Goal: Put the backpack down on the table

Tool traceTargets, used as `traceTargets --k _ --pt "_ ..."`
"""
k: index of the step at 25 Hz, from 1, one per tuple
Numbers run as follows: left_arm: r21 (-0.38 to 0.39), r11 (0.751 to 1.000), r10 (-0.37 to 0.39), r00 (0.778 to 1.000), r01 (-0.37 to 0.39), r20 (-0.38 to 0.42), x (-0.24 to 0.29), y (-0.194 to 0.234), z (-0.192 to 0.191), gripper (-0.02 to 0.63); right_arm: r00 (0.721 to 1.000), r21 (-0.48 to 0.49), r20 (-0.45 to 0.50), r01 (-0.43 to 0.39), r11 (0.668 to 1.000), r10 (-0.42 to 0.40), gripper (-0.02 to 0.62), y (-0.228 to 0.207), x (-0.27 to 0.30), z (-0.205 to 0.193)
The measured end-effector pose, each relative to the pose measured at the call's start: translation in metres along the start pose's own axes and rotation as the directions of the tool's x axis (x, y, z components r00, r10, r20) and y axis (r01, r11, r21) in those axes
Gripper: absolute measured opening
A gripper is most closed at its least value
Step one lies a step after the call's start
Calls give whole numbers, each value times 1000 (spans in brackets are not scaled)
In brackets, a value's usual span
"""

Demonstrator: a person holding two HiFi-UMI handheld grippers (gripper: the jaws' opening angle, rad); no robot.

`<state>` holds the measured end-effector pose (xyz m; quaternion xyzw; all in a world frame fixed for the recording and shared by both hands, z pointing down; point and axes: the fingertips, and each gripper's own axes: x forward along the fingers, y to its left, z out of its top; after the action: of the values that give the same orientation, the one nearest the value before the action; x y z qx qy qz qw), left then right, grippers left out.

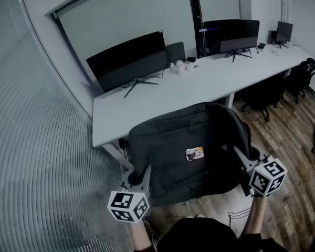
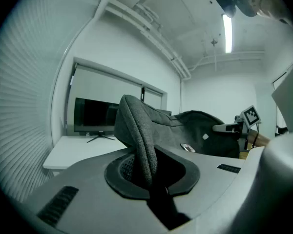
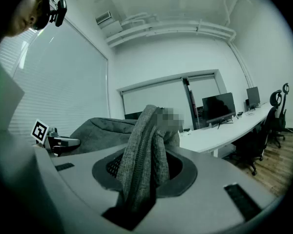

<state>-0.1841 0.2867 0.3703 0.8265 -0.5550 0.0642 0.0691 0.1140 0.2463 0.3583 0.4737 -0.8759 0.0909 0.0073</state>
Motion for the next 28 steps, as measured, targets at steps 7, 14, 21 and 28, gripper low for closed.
traceTargets --k 7,14,21,28 --pt "0 1000 0 1000 0 -2 1 -1 -1 48 1000 -2 2 1 1000 -1 112 -1 0 -1" --pt "-1 1000 5 1000 -5 -5 6 -11 0 48 1000 -3 1 1 1000 -1 112 -13 -6 0" --pt "-15 1000 13 1000 -14 -15 12 -21 -7 48 1000 13 -6 -1 1000 1 114 -24 -10 -6" --pt "-47 998 38 999 -40 -37 20 -24 -16 48 1000 15 -23 -12 1000 12 114 -34 -6 -10"
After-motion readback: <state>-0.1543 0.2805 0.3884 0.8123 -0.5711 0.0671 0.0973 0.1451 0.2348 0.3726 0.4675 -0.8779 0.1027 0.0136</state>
